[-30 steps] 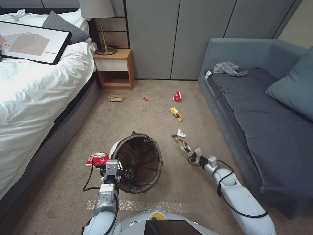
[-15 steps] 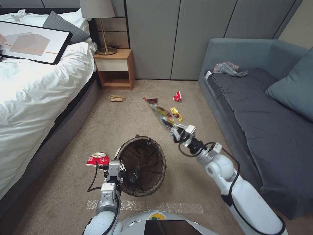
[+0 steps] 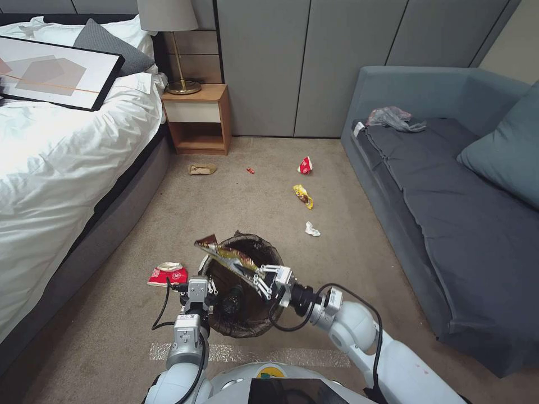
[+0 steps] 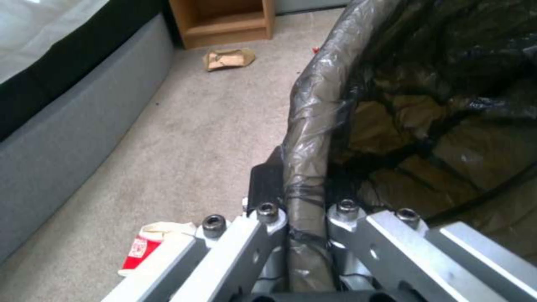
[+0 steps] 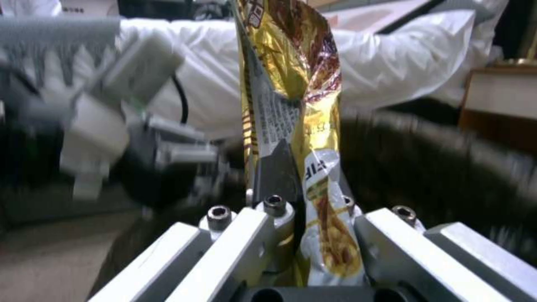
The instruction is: Pick up the trash bin, then pick up the garbage from the floor and place it into the trash bin.
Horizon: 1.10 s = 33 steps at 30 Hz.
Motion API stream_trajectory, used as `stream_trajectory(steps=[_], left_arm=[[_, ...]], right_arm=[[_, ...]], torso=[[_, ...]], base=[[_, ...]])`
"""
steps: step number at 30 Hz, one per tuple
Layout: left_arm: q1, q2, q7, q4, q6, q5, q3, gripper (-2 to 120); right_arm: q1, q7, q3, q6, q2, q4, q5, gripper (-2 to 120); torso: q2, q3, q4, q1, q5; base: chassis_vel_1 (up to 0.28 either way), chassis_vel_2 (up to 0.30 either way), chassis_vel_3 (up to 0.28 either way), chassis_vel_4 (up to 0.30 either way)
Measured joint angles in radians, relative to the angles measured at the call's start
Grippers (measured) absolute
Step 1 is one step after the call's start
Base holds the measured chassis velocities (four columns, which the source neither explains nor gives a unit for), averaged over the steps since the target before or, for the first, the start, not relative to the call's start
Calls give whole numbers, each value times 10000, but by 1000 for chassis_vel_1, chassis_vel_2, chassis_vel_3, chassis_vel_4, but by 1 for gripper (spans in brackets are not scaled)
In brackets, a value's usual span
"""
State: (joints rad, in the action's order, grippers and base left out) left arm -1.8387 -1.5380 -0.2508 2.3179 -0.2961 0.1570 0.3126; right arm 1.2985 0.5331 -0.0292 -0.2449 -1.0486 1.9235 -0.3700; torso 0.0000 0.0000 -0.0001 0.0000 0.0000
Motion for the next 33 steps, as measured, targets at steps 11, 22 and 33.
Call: stream_trajectory(steps=[11, 22, 33], left_arm=[[46, -27, 6, 50, -26, -40, 44, 0], [135, -7, 6, 86, -89, -128, 54, 0], [103, 32, 4, 85, -97, -130, 28, 0]], right_arm=[[81, 85, -139, -256, -144, -854, 378, 0], [95, -19, -143, -232, -145, -899, 547, 30], [210, -125, -245, -191, -82, -735, 660, 73]], torso=[[0, 0, 1, 0, 0], [0, 0, 1, 0, 0], [0, 0, 1, 0, 0]], base=[[0, 0, 0, 0], [0, 0, 0, 0], [0, 0, 0, 0]])
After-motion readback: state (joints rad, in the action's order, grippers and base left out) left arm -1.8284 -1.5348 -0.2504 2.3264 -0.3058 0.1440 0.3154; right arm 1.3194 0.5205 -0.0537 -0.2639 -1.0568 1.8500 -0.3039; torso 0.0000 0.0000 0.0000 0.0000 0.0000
